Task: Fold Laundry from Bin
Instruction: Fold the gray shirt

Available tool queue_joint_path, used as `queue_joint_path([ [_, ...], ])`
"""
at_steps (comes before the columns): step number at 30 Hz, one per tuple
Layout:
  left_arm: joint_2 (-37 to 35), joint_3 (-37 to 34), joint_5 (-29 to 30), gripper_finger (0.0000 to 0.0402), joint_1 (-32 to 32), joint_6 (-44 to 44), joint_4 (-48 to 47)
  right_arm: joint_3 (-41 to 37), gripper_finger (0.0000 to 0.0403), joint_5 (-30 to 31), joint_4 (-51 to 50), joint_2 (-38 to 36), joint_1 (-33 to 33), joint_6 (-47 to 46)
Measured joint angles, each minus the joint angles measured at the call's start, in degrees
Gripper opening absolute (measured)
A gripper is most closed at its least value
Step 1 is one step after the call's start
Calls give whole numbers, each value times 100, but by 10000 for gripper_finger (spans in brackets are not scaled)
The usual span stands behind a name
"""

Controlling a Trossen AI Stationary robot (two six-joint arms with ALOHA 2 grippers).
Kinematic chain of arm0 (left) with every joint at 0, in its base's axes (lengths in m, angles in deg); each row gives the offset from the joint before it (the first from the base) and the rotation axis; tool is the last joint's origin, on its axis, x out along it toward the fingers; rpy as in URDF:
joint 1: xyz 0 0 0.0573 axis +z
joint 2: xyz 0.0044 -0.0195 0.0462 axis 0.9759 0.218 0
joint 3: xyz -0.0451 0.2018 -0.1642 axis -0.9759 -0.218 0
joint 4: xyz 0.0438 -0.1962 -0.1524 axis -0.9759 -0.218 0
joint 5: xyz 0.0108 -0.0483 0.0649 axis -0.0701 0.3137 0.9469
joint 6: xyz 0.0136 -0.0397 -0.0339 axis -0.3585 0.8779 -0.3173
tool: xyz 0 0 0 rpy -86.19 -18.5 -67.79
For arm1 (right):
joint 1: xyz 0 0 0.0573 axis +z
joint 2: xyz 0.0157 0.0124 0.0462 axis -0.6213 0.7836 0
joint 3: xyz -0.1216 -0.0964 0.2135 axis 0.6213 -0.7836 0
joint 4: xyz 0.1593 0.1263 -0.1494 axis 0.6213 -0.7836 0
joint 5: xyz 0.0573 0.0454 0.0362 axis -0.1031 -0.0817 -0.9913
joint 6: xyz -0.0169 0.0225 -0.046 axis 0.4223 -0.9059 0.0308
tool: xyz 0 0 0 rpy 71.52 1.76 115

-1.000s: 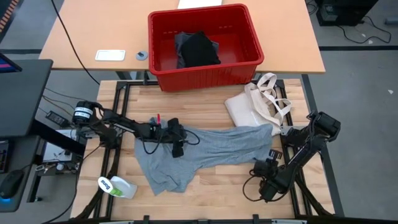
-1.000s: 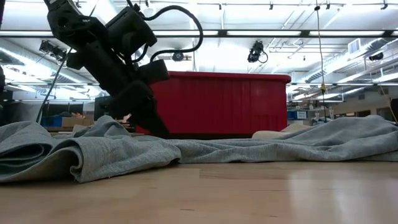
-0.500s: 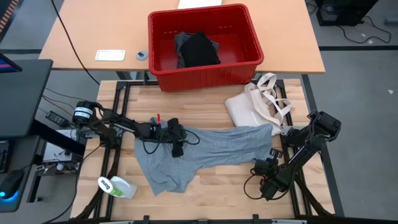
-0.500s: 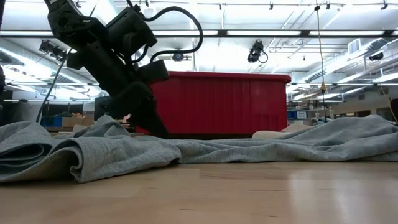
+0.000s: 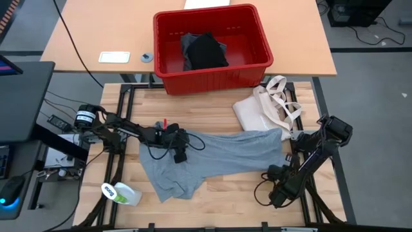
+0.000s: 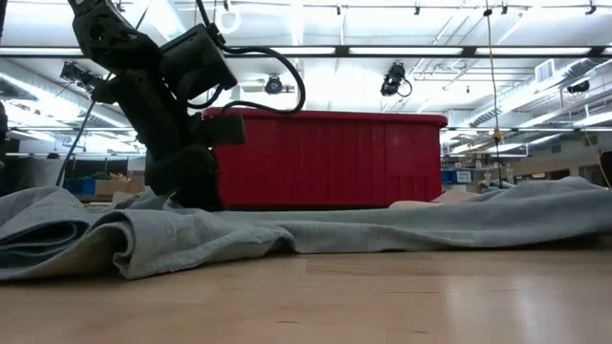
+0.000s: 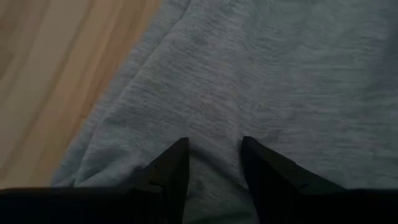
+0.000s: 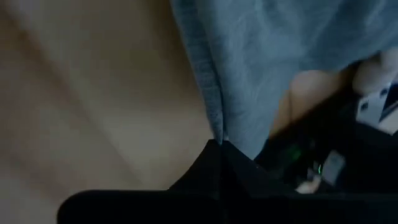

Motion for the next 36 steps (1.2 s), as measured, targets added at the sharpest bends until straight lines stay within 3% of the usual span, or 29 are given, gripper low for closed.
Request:
queue_joint_path([
  [5,1,-2,0,153,0,0,-17,360,21,-616,-467,-4,-6,209],
  [13,4,-4,0,153,0,-10,-35,367,33,-942,-581,-6,201,408],
  [22,7,-10,-2,153,0,-37,-6,367,129,-1378,-545,-6,96,32],
  [29,-194,-29,-19,153,-79,-670,160,638,152,-772,173,-6,-198,125],
  [36,-1061,81,546,153,-597,-1303,978,1716,149,1105,146,-13,-403,715],
])
